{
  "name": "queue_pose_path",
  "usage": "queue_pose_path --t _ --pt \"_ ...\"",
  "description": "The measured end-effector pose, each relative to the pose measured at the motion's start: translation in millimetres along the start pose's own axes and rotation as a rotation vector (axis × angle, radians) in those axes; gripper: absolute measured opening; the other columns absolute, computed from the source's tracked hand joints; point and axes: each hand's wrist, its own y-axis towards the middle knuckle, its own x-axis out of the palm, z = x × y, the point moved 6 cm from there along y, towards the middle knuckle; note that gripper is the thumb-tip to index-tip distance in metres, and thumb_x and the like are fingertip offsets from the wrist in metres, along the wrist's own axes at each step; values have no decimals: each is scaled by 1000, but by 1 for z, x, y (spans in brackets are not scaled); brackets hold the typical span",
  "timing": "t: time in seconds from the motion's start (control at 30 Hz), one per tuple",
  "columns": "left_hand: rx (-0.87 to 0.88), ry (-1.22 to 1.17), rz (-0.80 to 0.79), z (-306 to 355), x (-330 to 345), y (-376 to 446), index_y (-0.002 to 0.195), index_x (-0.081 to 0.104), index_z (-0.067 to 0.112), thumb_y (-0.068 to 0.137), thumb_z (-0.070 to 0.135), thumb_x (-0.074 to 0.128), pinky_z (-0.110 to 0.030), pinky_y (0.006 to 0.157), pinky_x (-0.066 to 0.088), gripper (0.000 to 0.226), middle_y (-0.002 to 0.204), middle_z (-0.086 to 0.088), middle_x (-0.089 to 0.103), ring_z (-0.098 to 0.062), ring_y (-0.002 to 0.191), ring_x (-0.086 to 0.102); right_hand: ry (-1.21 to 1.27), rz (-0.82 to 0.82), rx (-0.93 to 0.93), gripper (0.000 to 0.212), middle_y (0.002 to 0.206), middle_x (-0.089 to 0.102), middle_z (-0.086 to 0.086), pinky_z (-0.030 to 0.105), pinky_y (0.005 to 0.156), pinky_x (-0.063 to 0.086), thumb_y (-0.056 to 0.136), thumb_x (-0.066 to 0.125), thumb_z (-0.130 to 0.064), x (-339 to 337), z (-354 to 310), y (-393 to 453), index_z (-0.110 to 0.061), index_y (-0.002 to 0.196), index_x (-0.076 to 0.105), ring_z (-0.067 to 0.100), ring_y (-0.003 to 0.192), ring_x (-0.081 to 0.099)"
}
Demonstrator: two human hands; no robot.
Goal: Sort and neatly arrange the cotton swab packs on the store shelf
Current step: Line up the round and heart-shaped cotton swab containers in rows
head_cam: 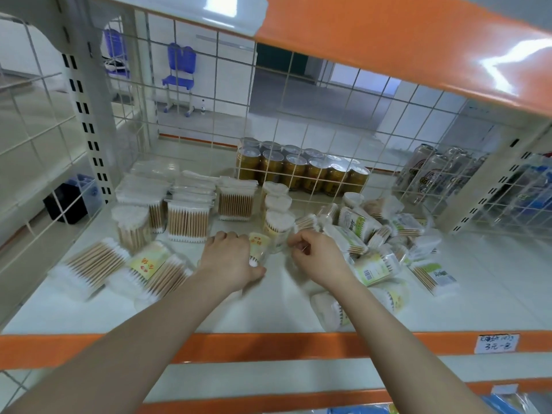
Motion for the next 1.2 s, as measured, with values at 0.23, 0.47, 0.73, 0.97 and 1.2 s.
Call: queue_pose_path --t 0.23,0.47,0.73,0.97,1.2 --pt "91 12 -30 16 7 -1 115 50 13 79 44 58 -30 91 34 49 116 -6 51 -25 111 47 -3 3 7 22 93 66 2 25 72 44 85 51 -6 -1 10 0 -13 99 66 13 82 55" --pt "177 92 -73 31 8 -7 112 53 11 76 46 60 -31 92 32 51 113 -7 48 -25 108 46 22 20 25 19 78 58 -6 19 63 40 85 52 -8 -11 21 -3 -16 96 66 11 75 53" --pt "180 -7 92 31 -4 -10 120 49 19 79 46 56 -29 92 31 49 115 -2 52 -21 110 48 98 80 48 20 88 64 -1 16 60 42 88 51 -7 -24 32 -2 -16 96 67 9 70 54" --pt "224 -190 200 25 -18 -13 123 48 23 81 56 54 -29 88 34 54 116 2 57 -18 107 52 308 63 18 21 92 65 -5 17 72 45 96 46 -22 -30 19 3 -16 103 66 5 81 58" --pt "206 -302 173 19 -17 -17 110 53 27 78 54 59 -26 66 32 43 102 4 62 -17 91 58 393 -3 16 25 99 68 1 39 87 52 96 47 -25 -27 8 4 -15 105 68 18 92 64"
